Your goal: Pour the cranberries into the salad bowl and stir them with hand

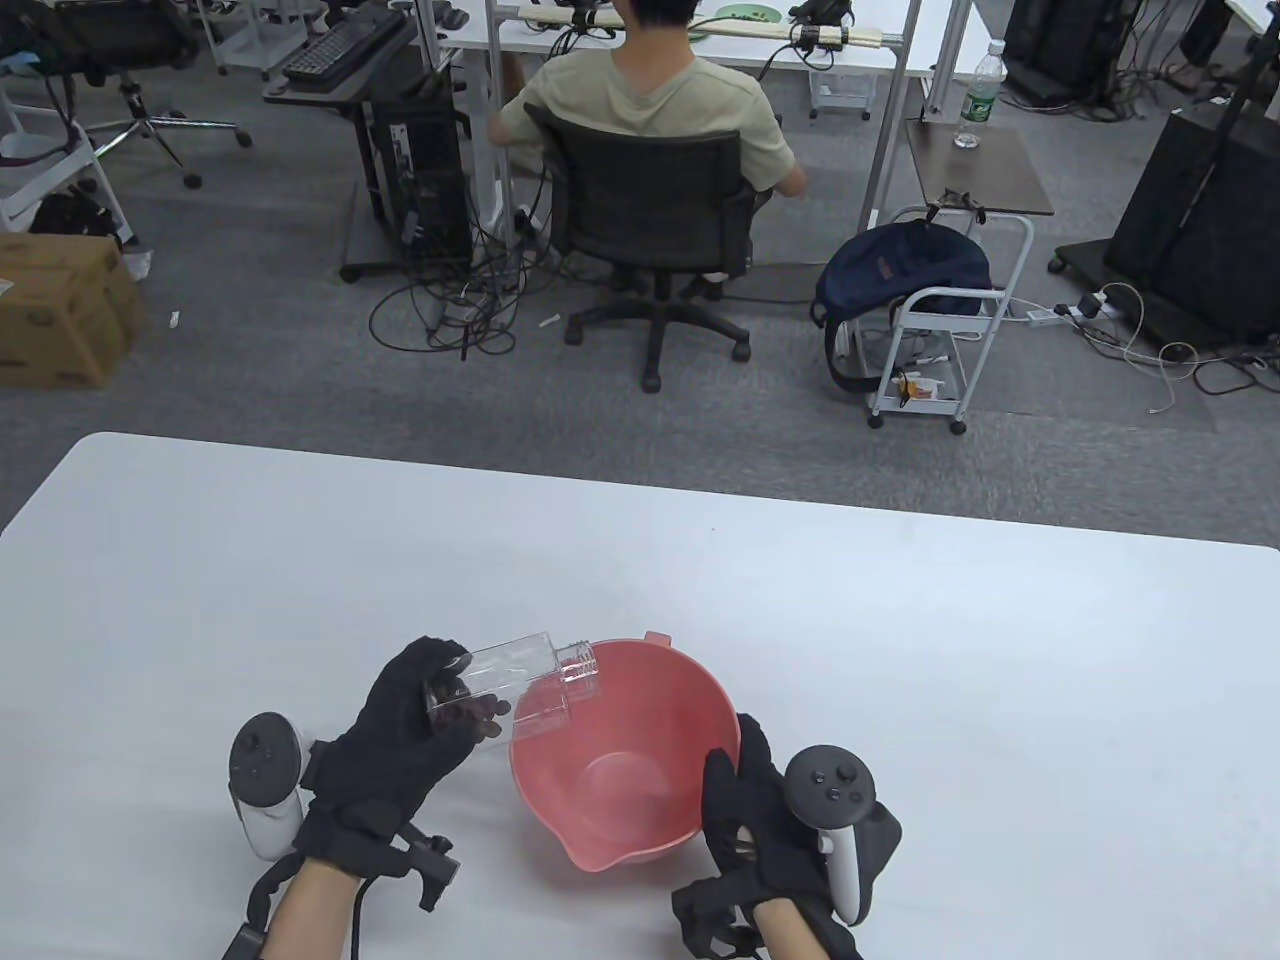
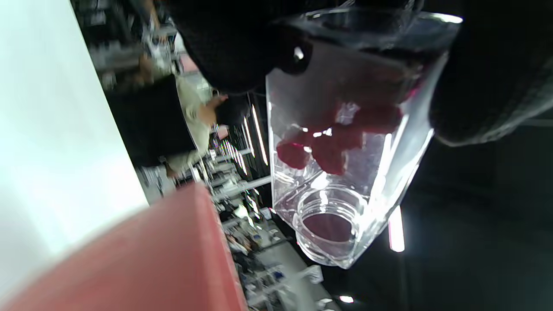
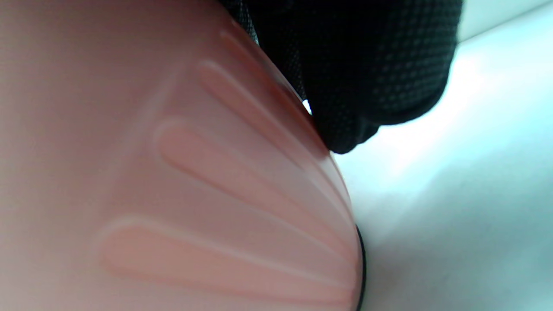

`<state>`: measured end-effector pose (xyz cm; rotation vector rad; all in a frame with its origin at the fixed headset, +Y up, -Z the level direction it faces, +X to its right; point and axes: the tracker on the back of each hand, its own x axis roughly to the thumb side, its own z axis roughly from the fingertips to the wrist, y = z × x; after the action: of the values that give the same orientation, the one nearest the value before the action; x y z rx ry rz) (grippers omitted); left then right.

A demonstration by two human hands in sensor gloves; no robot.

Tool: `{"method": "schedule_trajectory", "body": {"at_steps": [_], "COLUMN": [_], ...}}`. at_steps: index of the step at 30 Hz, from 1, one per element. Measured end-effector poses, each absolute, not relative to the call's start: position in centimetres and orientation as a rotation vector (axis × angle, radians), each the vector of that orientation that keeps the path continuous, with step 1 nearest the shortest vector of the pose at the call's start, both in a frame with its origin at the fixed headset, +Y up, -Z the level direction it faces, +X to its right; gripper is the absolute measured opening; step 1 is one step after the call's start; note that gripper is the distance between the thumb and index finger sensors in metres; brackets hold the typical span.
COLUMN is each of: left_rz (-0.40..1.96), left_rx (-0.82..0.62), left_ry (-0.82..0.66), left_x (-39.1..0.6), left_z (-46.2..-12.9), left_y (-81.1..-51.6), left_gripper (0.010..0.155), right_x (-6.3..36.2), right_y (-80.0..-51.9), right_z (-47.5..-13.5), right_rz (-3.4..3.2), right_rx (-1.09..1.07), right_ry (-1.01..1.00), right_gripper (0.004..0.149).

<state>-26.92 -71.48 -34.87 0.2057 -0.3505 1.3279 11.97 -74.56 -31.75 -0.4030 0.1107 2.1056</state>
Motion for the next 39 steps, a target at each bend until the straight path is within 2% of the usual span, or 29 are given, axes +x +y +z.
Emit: {"method": "schedule_trajectory", "body": {"at_steps": [3, 4, 6, 7, 9, 10, 12, 13, 16, 17, 18, 19, 22, 23, 24, 25, 28, 29, 30, 32, 34, 35, 37, 38, 39], "left_rz": [1.547, 1.546, 1.333, 1.271, 1.470, 1.541, 1.408, 1.280, 1.485, 1.468, 1.354, 1.286, 1.519, 1.500, 1.368, 1.312, 1.536, 1.524, 1.395, 1.293, 1.504, 1.542, 1.350, 1.310, 1.390], "left_rx": [0.101, 0.100, 0.183, 0.199, 0.094, 0.068, 0.168, 0.213, 0.116, 0.135, 0.189, 0.214, 0.099, 0.123, 0.194, 0.196, 0.091, 0.106, 0.176, 0.202, 0.110, 0.110, 0.201, 0.199, 0.156], "left_ry": [-0.405, -0.388, -0.309, -0.331, -0.406, -0.395, -0.262, -0.291, -0.367, -0.322, -0.271, -0.282, -0.385, -0.346, -0.293, -0.318, -0.387, -0.349, -0.282, -0.302, -0.367, -0.338, -0.291, -0.328, -0.366], "left_x": [-26.6, -26.6, -26.8, -27.0, -26.6, -26.5, -26.6, -26.9, -26.4, -26.3, -26.5, -26.7, -26.1, -26.1, -26.3, -26.4, -25.7, -25.7, -25.9, -26.3, -26.0, -25.9, -26.1, -26.2, -26.0], "left_z": [-35.2, -35.1, -34.9, -35.0, -35.3, -35.2, -34.7, -34.8, -34.8, -34.7, -34.5, -34.5, -34.6, -34.5, -34.3, -34.3, -34.4, -34.2, -34.0, -34.1, -34.4, -34.2, -34.0, -34.0, -34.2], "left_y": [-71.8, -71.8, -71.5, -71.6, -72.0, -72.0, -71.6, -71.4, -71.5, -71.4, -71.3, -71.3, -71.3, -71.2, -71.0, -71.0, -71.0, -70.9, -70.7, -70.8, -71.1, -71.0, -70.6, -70.6, -70.8], "left_gripper": [0.083, 0.082, 0.082, 0.081, 0.081, 0.080, 0.080, 0.080, 0.079, 0.079, 0.079, 0.079, 0.078, 0.078, 0.078, 0.078, 0.077, 0.077, 0.077, 0.076, 0.076, 0.076, 0.076, 0.075, 0.075], "right_x": [12.0, 12.0, 12.0, 12.0, 12.0, 12.0, 12.0, 12.0, 12.0, 12.0, 12.0, 12.0, 12.0, 12.0, 12.0, 12.0, 12.0, 12.0, 12.0, 12.0, 12.0, 12.0, 12.0, 12.0, 12.0], "right_y": [-74.6, -74.6, -74.6, -74.6, -74.6, -74.6, -74.6, -74.6, -74.6, -74.6, -74.6, -74.6, -74.6, -74.6, -74.6, -74.6, -74.6, -74.6, -74.6, -74.6, -74.6, -74.6, -74.6, -74.6, -74.7], "right_z": [-31.8, -31.8, -31.8, -31.7, -31.7, -31.8, -31.8, -31.7, -31.8, -31.8, -31.8, -31.8, -31.8, -31.8, -31.8, -31.8, -31.8, -31.8, -31.8, -31.7, -31.8, -31.8, -31.8, -31.7, -31.7], "right_rz": [2.102, 2.102, 2.103, 2.101, 2.098, 2.099, 2.100, 2.099, 2.096, 2.098, 2.098, 2.096, 2.093, 2.095, 2.096, 2.095, 2.095, 2.096, 2.096, 2.095, 2.094, 2.096, 2.096, 2.095, 2.094], "right_rx": [-0.403, -0.402, -0.401, -0.402, -0.402, -0.401, -0.399, -0.400, -0.400, -0.399, -0.399, -0.399, -0.399, -0.398, -0.397, -0.398, -0.398, -0.397, -0.397, -0.399, -0.399, -0.398, -0.398, -0.399, -0.400], "right_ry": [0.111, 0.111, 0.112, 0.110, 0.111, 0.111, 0.113, 0.112, 0.112, 0.113, 0.114, 0.114, 0.113, 0.114, 0.115, 0.115, 0.114, 0.115, 0.116, 0.114, 0.115, 0.116, 0.116, 0.114, 0.114], "right_gripper": [0.061, 0.062, 0.062, 0.062, 0.062, 0.062, 0.062, 0.062, 0.062, 0.062, 0.062, 0.062, 0.062, 0.062, 0.062, 0.062, 0.062, 0.062, 0.062, 0.062, 0.062, 0.062, 0.062, 0.062, 0.062]}}
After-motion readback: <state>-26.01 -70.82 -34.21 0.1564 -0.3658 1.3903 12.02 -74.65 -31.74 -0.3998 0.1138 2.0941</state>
